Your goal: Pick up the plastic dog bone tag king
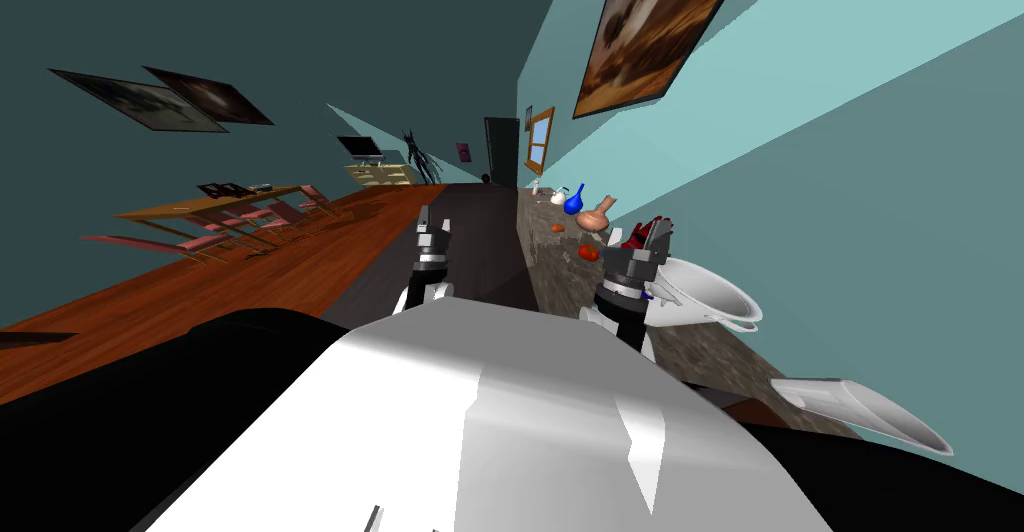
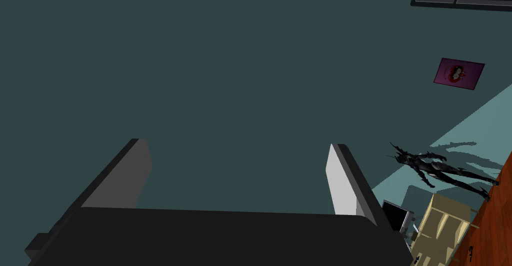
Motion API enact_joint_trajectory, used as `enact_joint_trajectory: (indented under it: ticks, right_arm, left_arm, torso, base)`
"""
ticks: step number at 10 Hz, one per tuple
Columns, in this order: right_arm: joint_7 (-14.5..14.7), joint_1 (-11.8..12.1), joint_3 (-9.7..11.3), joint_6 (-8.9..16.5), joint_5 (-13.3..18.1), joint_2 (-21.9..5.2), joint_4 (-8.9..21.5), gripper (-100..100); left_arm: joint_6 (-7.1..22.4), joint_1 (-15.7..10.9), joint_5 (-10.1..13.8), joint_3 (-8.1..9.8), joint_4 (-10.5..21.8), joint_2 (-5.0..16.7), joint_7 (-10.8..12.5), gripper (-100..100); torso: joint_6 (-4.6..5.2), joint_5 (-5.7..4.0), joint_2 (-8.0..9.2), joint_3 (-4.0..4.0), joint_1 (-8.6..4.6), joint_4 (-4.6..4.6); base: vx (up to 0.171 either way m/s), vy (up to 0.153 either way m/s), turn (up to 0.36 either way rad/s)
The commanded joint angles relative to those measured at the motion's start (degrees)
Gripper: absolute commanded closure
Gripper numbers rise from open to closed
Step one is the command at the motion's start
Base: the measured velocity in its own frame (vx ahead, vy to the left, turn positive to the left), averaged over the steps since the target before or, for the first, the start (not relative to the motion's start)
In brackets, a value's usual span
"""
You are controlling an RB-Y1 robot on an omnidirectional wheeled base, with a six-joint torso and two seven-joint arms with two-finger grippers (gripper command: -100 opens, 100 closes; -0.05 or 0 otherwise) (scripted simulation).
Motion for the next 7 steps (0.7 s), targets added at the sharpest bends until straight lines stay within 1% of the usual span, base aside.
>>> enact_joint_trajectory:
  ticks: [1, 3, 6, 7]
  right_arm:
    - [0.09, -0.5, 0.12, -0.14, 0.13, -2.08, 0.28, -100]
    - [0.3, -1.67, 0.39, -0.47, 0.43, -5.47, 0.97, -100]
    - [0.84, -4.46, 1.1, -1.25, 1.18, -10.67, 2.79, -100]
    - [0.84, -4.46, 1.1, -1.25, 1.18, -11.45, 2.79, -100]
  left_arm:
    - [0.0, 0.0, 0.0, 0.0, 0.0, 0.0, 0.0, 0]
    - [0.0, 0.0, 0.0, 0.0, 0.0, 0.0, 0.0, 0]
    - [0.0, 0.01, 0.0, 0.0, 0.0, 0.0, 0.0, 0]
    - [0.0, 0.01, 0.0, 0.0, 0.0, 0.0, 0.0, 0]
  torso:
    - [0.0, 0.0, 0.0, 0.0, 0.0, 0.0]
    - [0.0, 0.01, -0.1, -0.05, 0.07, -0.02]
    - [0.0, 0.04, -0.26, -0.15, 0.17, -0.06]
    - [0.0, 0.05, -0.32, -0.19, 0.23, -0.07]
  base:
    - [0.014, 0.009, -0.035]
    - [0.041, 0.032, -0.06]
    - [0.072, 0.053, -0.082]
    - [0.061, 0.046, -0.029]
